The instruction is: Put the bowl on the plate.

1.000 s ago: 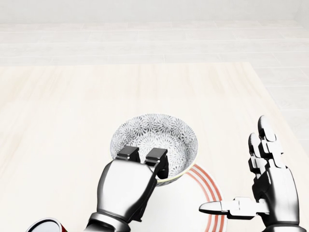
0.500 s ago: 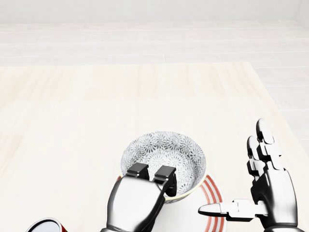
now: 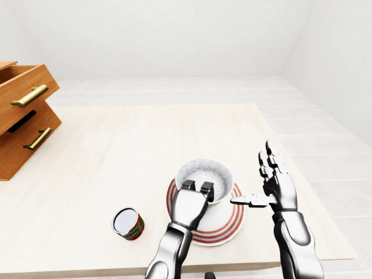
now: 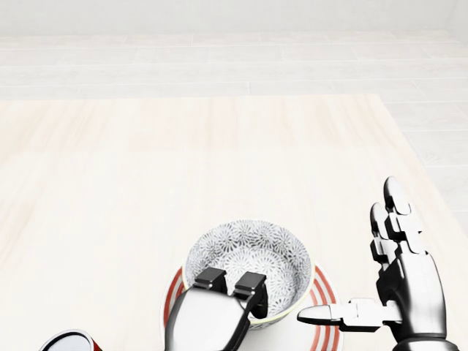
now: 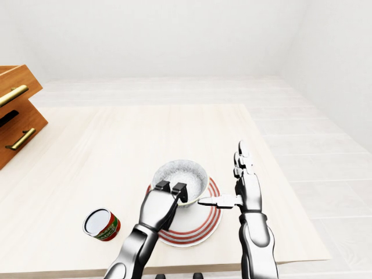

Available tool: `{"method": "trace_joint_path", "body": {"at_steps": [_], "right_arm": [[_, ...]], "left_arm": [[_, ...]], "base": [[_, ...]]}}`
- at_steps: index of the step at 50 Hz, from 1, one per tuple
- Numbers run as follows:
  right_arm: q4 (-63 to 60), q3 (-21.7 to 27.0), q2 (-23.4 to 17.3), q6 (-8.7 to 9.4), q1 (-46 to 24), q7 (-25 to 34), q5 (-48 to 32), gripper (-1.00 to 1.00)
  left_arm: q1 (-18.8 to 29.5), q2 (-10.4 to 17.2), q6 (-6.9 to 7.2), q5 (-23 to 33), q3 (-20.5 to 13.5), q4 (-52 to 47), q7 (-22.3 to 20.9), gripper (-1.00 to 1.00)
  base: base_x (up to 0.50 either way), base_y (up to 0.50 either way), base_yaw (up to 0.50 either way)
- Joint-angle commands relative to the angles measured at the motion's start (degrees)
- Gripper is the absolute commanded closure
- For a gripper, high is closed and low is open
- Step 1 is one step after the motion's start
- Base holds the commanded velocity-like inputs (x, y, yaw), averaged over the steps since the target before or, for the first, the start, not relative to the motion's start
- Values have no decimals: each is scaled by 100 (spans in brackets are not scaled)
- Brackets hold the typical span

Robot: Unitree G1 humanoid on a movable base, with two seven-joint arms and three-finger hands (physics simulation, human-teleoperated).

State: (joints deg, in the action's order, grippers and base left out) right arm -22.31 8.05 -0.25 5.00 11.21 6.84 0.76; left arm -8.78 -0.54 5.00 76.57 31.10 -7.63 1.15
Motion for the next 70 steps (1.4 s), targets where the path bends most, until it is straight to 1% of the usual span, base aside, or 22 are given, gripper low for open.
{"method": "trace_joint_path", "body": {"at_steps": [1, 2, 3, 4, 7, 13, 14, 15, 25, 26, 27, 29, 32, 42, 44, 46, 51, 54, 60, 67, 68, 70], "right_arm": [[11, -29, 2, 0, 5, -8, -8, -100], [5, -32, 1, 0, 8, -12, -13, -100], [-18, -37, 5, 0, 21, -11, -9, -100], [-28, -43, 0, 0, 27, -10, -20, -100], [-71, -36, -2, 0, 27, -12, -15, -100], [-49, -51, -1, 0, 24, -16, -46, -100], [-58, -51, 2, 0, 22, -16, -39, -100], [-65, -52, 1, 0, 25, -15, -41, -100], [-81, -48, 0, 0, 20, -9, -32, -100], [-77, -48, 0, 0, 18, -11, -34, -100], [-71, -49, 2, 0, 16, -12, -34, -100], [-64, -52, 3, 0, 14, -14, -35, -100], [-79, -53, 1, 0, 26, -14, -39, -100], [-126, -29, -4, 0, 19, -6, -33, -100], [-126, -33, -7, 0, -7, -9, -40, -100], [-130, -41, -9, 0, -37, -14, -45, -100], [-104, -54, -16, 0, -68, -16, -52, -100], [-112, -58, -16, 0, -67, -17, -48, -100], [-71, -63, -7, 0, -8, -15, -59, -100], [-65, -67, -4, 0, -5, -16, -51, -100], [-49, -71, -2, 0, 2, -16, -55, -100], [-2, -78, 6, 0, 0, -22, -57, -100]], "left_arm": [[-61, 24, 0, 275, 102, 70, 218, 100], [-43, 58, 0, 403, 131, 89, 200, 100], [-64, 38, 0, 290, 113, 109, 252, 100], [-50, 62, 0, 385, 131, 123, 211, 100], [-64, 50, 0, 256, 108, 133, 247, 100], [-80, 85, 0, 348, 142, 175, 211, 100], [-96, 60, 0, 227, 127, 166, 237, 100], [-76, 84, 0, 350, 154, 157, 167, 100], [-143, 97, 0, 260, 136, 170, 136, 100], [-140, 123, 0, 337, 148, 180, 107, 96], [-148, 94, 0, 215, 121, 188, 139, 97], [-142, 118, 0, 288, 149, 180, 108, 97], [-155, 113, 0, 226, 149, 260, 140, 87], [-128, 132, 0, 269, 151, 229, 58, 84], [-139, 134, 0, 246, 137, 261, 59, 72], [-141, 131, 0, 257, 144, 247, 45, 71], [-174, 143, 0, 229, 145, 219, 38, 55], [-158, 139, 0, 228, 144, 216, 17, 51], [-167, 127, 0, 223, 175, 261, 15, 31], [-184, 140, 0, 177, 166, 231, -1, 21], [-201, 135, 0, 145, 168, 235, 12, 10], [-202, 148, 0, 177, 189, 259, 21, 5]], "base": [[0, 0, 0], [0, 0, 0], [0, 0, 0], [0, 0, 0], [0, 0, 0], [0, 0, 0], [0, 0, 0], [0, 0, 0], [0, 0, 0], [0, 0, 0], [0, 0, 0], [0, 0, 0], [0, 0, 0], [0, 0, 0], [0, 0, 0], [0, 0, 0], [0, 0, 0], [0, 0, 0], [0, 0, 0], [0, 0, 0], [0, 0, 0], [0, 0, 0]]}}
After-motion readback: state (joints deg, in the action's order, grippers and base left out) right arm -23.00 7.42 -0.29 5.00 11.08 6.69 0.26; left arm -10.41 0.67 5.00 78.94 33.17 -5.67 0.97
